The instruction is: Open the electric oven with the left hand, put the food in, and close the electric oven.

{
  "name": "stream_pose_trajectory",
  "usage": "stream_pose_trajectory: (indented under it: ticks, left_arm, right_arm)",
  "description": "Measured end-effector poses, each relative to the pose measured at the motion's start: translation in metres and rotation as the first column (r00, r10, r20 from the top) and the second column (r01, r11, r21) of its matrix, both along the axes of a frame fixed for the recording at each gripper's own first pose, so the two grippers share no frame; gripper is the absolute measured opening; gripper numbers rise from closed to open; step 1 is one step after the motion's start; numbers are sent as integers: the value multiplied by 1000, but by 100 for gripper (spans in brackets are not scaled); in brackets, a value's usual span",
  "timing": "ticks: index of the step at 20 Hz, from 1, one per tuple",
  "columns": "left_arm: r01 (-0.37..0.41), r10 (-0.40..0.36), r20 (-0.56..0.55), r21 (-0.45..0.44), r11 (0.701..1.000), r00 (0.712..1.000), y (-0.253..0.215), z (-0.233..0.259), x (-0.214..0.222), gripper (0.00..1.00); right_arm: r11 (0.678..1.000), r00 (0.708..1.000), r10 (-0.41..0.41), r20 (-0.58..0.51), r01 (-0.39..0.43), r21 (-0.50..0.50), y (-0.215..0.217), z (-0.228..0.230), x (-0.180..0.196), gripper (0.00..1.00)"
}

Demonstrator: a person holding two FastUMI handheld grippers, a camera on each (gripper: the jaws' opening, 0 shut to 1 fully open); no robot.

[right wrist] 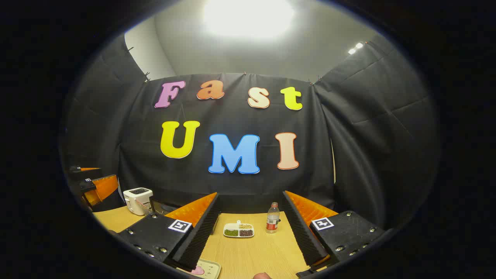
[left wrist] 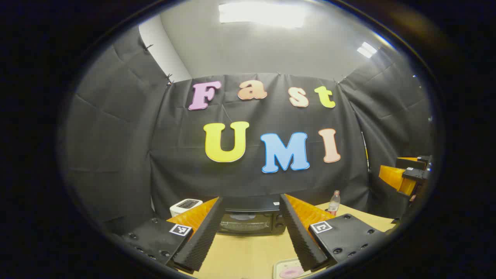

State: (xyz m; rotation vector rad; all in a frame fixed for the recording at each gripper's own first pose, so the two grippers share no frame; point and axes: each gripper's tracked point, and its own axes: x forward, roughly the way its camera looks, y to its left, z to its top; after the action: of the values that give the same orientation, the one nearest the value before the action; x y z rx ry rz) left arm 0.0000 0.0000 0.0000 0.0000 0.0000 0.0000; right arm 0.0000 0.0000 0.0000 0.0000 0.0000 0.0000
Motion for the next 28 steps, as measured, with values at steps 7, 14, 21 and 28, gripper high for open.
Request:
stream_pose_trajectory:
  ticks: [7,14,21,28]
  left_arm:
    - [-8,8,3,11,1000,1000,-9,1,-1,100]
    - [-36,36,3,19,999,999,-19,1,3,91]
    - [-54,54,4,37,998,999,-17,-5,32,100]
    - [-20,20,4,13,1000,1000,12,-25,110,100]
  right_arm:
    - [1000,1000,6,-6,-6,8,-8,-5,2,97]
    - [1000,1000,31,-7,-31,5,-18,-11,12,97]
    - [998,998,61,-10,-61,19,-18,-21,20,97]
    - [1000,999,-27,20,27,8,-9,-21,41,97]
